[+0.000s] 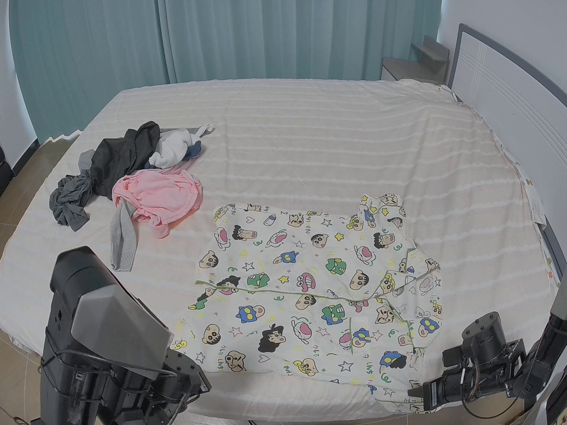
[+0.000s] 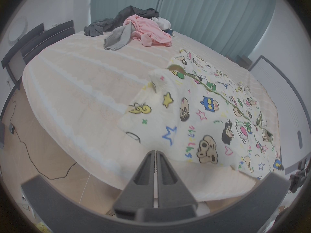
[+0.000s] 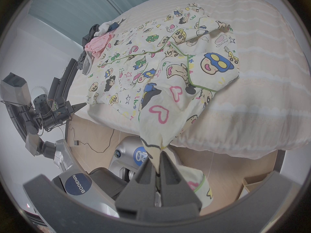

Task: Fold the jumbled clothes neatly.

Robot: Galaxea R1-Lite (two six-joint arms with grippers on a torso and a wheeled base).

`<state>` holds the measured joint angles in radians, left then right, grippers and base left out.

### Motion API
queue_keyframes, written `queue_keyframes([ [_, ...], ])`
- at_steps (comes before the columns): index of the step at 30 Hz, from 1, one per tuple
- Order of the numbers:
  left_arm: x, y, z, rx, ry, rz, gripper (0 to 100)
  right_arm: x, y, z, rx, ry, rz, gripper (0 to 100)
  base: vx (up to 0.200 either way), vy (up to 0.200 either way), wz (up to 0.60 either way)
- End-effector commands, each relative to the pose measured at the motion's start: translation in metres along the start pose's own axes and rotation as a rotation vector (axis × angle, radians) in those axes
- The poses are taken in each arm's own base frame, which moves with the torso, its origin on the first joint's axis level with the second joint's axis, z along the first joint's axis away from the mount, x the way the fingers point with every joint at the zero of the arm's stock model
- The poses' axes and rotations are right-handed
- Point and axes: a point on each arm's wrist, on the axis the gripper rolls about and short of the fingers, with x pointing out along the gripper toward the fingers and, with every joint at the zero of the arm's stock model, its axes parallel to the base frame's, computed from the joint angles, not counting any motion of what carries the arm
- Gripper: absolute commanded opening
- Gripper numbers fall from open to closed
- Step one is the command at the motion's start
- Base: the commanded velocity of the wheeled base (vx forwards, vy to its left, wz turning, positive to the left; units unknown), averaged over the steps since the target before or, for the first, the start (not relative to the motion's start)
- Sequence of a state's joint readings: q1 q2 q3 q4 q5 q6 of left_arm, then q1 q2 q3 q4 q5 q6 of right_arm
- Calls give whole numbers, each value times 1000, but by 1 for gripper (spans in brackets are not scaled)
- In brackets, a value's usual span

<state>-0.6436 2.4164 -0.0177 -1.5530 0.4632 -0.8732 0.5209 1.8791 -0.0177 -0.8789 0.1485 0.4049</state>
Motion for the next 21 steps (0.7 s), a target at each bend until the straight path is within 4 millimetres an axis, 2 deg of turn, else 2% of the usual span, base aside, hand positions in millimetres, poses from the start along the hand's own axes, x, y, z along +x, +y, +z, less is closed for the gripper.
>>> queue_keyframes([
  [1, -4, 2, 11, -39, -31, -5, 0, -1, -1, -4, 2, 16, -4, 0, 0, 0, 0],
  [2, -5, 2, 13, -45, -37, -10, 100, -1, -2, -4, 2, 15, -6, 0, 0, 0, 0],
  [12, -5, 8, 30, 38, -42, -29, 100, -1, -2, -3, 3, 6, -2, 0, 0, 0, 0],
  [15, -2, 14, 39, 124, -10, -67, 100, -1, -1, -2, 1, -6, 1, 0, 0, 0, 0],
  [21, 4, 24, 41, 242, 48, -94, 100, -1, -1, -2, 1, -7, 3, 0, 0, 0, 0],
])
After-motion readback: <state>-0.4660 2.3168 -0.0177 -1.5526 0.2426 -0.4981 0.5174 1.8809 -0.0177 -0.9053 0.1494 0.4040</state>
